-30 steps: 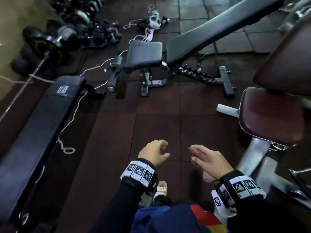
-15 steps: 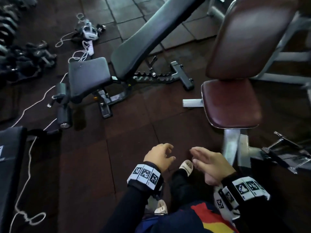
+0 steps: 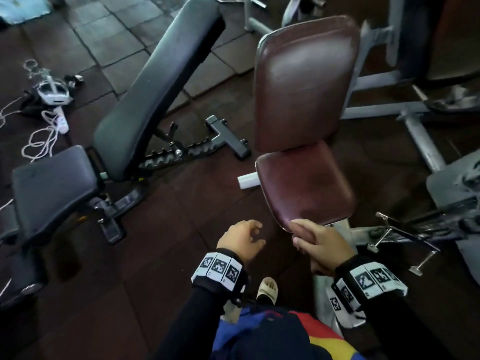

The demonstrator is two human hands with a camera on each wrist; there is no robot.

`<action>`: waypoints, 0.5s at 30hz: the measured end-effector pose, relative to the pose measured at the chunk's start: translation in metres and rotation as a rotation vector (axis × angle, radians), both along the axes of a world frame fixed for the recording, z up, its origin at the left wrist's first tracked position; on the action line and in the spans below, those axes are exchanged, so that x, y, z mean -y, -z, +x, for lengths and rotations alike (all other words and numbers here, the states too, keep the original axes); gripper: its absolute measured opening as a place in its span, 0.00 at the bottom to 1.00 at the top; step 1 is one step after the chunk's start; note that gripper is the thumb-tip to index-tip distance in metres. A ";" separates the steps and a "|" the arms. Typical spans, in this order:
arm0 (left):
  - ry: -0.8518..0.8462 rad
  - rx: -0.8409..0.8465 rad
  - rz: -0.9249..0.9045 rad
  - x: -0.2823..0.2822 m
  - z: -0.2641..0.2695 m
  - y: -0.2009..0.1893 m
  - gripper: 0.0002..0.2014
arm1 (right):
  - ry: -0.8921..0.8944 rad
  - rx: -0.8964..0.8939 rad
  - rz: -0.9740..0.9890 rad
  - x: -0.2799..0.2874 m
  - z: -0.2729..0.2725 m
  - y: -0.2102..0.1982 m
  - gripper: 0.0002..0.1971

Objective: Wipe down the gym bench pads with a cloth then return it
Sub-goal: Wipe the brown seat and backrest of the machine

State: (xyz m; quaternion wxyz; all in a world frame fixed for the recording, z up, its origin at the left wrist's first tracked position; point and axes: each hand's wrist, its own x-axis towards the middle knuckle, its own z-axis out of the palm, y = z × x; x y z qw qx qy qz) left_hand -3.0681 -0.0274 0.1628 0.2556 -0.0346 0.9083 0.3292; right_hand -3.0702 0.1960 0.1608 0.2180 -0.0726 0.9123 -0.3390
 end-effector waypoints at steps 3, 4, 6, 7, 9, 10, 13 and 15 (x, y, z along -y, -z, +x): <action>0.057 0.011 0.005 -0.010 -0.032 0.002 0.19 | 0.088 0.010 -0.031 -0.013 -0.015 0.004 0.21; 0.081 0.013 0.008 -0.013 -0.043 0.003 0.20 | 0.118 0.015 -0.035 -0.015 -0.020 0.006 0.21; 0.136 0.019 0.002 -0.019 -0.067 0.005 0.20 | 0.185 0.024 -0.051 -0.019 -0.029 0.011 0.21; 0.163 0.017 -0.003 -0.022 -0.080 0.006 0.20 | 0.219 0.027 -0.056 -0.020 -0.035 0.013 0.21; 0.228 -0.001 -0.010 -0.029 -0.107 0.008 0.19 | 0.288 0.037 -0.062 -0.022 -0.045 0.017 0.21; 0.271 -0.013 -0.013 -0.032 -0.121 0.010 0.19 | 0.323 0.041 -0.062 -0.023 -0.052 0.018 0.21; 0.399 -0.023 -0.005 -0.041 -0.163 0.013 0.18 | 0.454 0.071 -0.053 -0.024 -0.068 0.023 0.21; 0.481 -0.028 -0.010 -0.047 -0.188 0.017 0.18 | 0.527 0.090 -0.051 -0.022 -0.078 0.028 0.21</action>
